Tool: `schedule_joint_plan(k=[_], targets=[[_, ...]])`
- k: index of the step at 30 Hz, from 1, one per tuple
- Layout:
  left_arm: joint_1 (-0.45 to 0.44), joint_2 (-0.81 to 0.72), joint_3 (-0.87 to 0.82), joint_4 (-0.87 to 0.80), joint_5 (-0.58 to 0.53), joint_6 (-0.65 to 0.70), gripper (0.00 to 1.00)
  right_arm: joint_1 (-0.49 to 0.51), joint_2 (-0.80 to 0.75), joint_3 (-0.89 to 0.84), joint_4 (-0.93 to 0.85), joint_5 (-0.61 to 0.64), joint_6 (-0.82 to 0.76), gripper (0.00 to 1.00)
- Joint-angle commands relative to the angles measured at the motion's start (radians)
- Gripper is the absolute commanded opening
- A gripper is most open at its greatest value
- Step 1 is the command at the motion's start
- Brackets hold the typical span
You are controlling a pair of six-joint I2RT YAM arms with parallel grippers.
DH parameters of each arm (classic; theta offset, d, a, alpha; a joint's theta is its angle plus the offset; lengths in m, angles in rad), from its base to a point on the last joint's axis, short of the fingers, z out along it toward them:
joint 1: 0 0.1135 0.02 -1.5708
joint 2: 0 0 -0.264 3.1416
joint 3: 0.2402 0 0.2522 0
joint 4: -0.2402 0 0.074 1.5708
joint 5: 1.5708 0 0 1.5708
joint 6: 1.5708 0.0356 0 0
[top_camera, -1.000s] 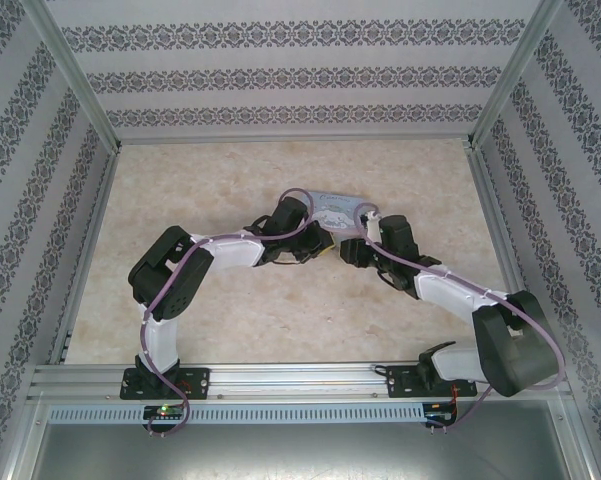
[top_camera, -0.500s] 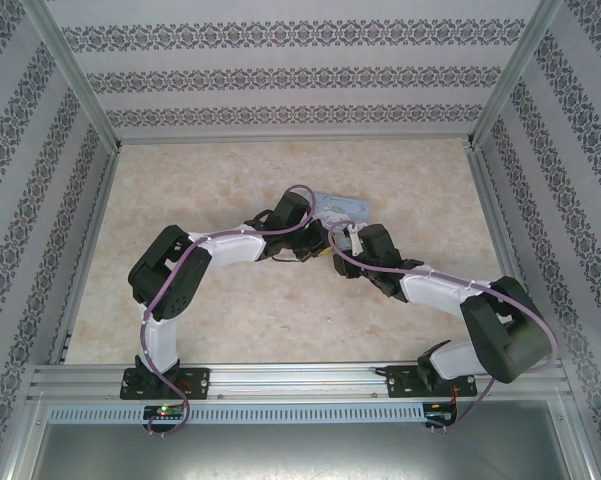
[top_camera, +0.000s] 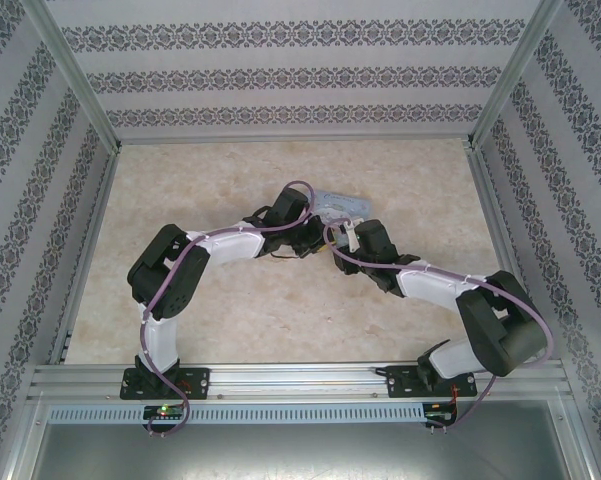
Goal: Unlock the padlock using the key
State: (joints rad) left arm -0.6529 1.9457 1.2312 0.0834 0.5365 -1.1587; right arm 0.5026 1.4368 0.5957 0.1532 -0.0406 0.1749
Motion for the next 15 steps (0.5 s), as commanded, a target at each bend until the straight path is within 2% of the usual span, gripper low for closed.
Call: schedule_joint_plan(k=[1,5,9,15], targets=[[-0.002,0.009,0.032,-0.015,0.046,0.023,0.0,0.013,0.014,0.043,0.031,0.025,-0.019,0.3],[-0.002,0.014,0.034,-0.017,0.051,0.024,0.0,0.022,0.017,0.056,0.033,0.031,-0.02,0.3],[-0.002,0.021,0.035,-0.017,0.055,0.022,0.0,0.03,0.023,0.071,0.03,0.036,-0.025,0.35],[-0.002,0.021,0.035,-0.015,0.056,0.022,0.0,0.03,0.04,0.087,0.025,0.039,-0.026,0.3]])
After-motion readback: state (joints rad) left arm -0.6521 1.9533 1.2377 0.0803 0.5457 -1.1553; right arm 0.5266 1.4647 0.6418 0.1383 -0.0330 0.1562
